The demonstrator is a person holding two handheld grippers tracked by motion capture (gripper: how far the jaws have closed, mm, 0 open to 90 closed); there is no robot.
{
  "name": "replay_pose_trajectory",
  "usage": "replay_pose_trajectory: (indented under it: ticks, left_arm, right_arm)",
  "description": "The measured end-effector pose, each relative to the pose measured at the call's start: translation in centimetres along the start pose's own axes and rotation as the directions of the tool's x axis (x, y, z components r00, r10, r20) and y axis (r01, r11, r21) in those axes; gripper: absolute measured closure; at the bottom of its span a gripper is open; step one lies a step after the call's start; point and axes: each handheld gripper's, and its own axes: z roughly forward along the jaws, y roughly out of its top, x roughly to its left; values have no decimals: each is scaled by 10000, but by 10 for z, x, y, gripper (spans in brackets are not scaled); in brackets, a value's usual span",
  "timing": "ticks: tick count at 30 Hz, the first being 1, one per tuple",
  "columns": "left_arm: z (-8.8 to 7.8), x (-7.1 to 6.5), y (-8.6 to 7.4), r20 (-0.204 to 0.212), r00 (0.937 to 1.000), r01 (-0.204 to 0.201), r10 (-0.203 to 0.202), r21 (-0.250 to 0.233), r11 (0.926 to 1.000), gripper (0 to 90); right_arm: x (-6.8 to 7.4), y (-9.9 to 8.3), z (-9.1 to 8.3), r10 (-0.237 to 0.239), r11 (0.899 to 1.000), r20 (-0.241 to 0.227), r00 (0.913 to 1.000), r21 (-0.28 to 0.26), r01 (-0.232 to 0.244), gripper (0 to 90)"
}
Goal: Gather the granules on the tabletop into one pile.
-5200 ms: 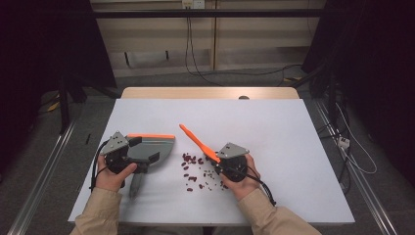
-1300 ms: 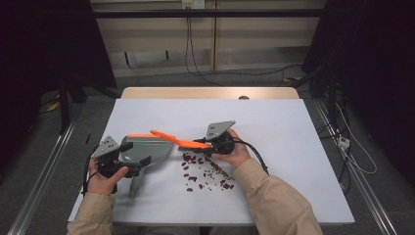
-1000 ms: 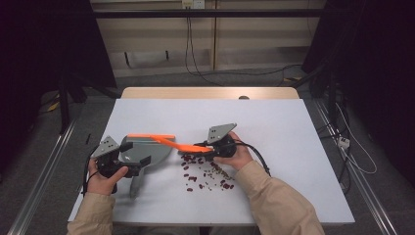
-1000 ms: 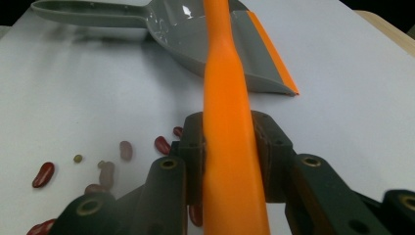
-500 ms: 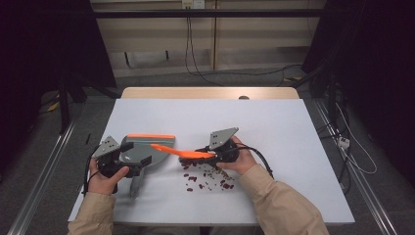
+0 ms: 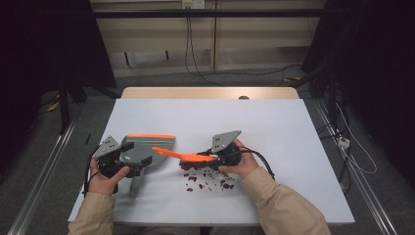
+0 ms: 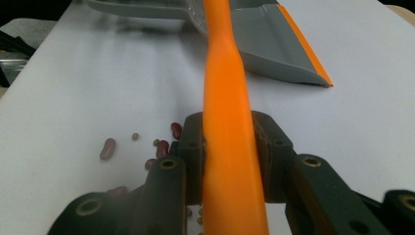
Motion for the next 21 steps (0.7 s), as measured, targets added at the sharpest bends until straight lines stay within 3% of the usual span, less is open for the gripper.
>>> replay_pose_trajectory:
  ticks: [13, 21]
  left_arm:
    - [0, 0, 0, -13, 10000, -28, 28, 4, 10000, 50]
    - [2, 0, 0, 15, 10000, -95, 95, 81, 9999, 50]
  right_arm:
    - [6, -1, -4, 50, 10000, 36, 10000, -13, -50, 699]
    - [4, -2, -6, 321, 9993, 476, 9984, -193, -312, 702]
